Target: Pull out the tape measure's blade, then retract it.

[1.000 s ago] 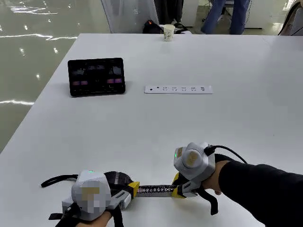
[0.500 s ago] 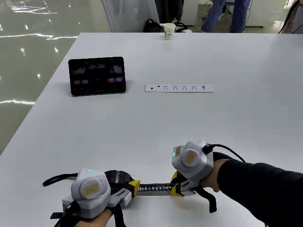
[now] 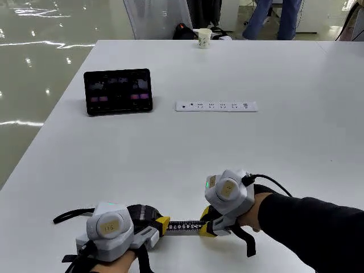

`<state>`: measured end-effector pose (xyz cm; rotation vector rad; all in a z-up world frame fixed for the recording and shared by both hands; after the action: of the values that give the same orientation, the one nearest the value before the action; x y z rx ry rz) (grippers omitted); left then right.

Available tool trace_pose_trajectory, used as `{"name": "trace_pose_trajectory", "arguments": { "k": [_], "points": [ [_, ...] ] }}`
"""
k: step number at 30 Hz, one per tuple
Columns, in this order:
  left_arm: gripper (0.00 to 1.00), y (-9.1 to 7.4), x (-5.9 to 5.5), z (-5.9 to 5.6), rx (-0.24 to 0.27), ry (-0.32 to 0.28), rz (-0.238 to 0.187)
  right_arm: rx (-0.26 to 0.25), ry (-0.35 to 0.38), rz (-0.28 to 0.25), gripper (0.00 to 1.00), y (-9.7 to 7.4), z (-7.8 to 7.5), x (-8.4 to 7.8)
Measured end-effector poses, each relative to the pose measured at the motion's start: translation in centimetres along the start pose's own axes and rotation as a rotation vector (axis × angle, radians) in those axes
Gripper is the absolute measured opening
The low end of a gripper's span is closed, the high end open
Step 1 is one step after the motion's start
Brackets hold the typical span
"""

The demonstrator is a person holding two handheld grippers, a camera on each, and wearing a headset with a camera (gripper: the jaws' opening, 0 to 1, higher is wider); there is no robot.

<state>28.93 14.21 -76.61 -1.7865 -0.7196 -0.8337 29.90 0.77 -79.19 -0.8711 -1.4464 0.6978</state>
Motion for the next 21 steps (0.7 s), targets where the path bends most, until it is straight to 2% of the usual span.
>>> {"name": "trace_pose_trajectory", "arguments": {
  "k": [21],
  "points": [
    [0.62, 0.05, -0.06, -0.04, -0.002, 0.002, 0.004, 0.001, 0.004, -0.023, 0.11, 0.66, 0.13, 0.88]
  ]
}}
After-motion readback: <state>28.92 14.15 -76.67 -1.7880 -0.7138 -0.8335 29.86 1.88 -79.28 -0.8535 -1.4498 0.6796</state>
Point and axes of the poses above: the centre of the closed fingertips' face, and the gripper's own axes: y roughly forward along the fingers, z roughly to its left, x roughly out of its top, the point moved 2 cm from there along -y, roughly backward along the fingers, and after that the axes turned 10 degrees about -x, right-handed, at the moved point
